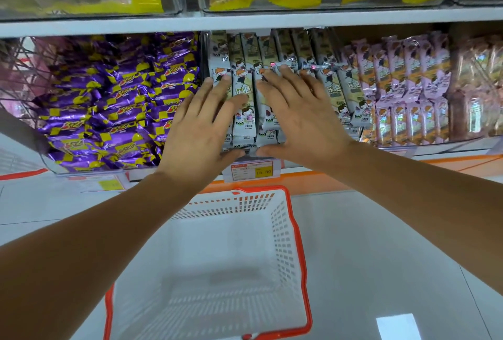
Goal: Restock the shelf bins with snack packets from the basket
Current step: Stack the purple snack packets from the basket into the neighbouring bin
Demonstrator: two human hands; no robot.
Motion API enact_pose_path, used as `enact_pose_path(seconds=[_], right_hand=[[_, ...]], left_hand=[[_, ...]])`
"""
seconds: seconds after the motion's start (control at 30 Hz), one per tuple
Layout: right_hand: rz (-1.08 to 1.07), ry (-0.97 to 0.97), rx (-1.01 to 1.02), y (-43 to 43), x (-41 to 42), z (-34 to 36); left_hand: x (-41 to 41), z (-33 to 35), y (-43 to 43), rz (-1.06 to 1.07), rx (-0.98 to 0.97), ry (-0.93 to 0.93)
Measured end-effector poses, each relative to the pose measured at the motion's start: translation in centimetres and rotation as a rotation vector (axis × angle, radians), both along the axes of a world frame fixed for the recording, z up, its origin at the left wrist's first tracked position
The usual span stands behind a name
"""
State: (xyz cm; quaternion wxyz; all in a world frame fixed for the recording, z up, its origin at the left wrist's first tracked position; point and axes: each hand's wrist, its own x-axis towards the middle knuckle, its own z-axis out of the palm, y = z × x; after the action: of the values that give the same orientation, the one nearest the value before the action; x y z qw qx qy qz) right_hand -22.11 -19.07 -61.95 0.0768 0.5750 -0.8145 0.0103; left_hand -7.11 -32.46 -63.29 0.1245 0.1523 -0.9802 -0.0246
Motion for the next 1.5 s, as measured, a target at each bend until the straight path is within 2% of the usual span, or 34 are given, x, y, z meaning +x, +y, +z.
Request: enact_pose_path(seconds=[0.33, 0.47, 0.63, 0.8, 0.97, 1.07, 1.2, 1.27, 1.37, 1.5], right_hand=[[0.043, -0.058, -0.087, 0.2, 0.8, -0.2], [0.052, -0.126, -0.082, 0.4, 0.9, 0.2], [0.057, -0.154, -0.073, 0.4, 0.1, 1.0], [0.049, -0.089, -0.031, 0.2, 0.7, -0.3], [0.073, -0.176, -0.125, 1.3, 0.2, 1.0], [-0.139, -0.339, -0.349, 3.4, -0.5, 1.2], [-0.556, -0.890, -0.606, 5.9, -1.8, 1.0], [-0.638, -1.098, -0.648, 6.2, -1.9, 1.0], [-0.591, -1.141, -0.642, 6.2, -1.7, 0.6], [-0.559, -1.081, -0.640, 6.1, -2.2, -0.4]], left_hand=[[-0.1, 0.4, 0.4, -0.020, 0.031, -0.019], [0.4, 0.8, 0.3, -0.050, 0.072, 0.034], [-0.2, 1.7, -1.2, 0.013, 0.240, 0.125], [0.0, 0.3, -0.8, 0.025, 0.279, 0.044], [0.0, 1.3, -0.4, 0.081, 0.295, 0.091], [-0.1, 2.2, 0.4, 0.132, 0.397, 0.144], [-0.6, 2.9, 2.0, 0.322, 0.793, 0.257], [-0.9, 3.3, 2.7, 0.428, 1.012, 0.260], [-1.1, 3.7, 3.6, 0.495, 1.167, 0.270], [-1.4, 3.9, 4.0, 0.491, 1.169, 0.243]])
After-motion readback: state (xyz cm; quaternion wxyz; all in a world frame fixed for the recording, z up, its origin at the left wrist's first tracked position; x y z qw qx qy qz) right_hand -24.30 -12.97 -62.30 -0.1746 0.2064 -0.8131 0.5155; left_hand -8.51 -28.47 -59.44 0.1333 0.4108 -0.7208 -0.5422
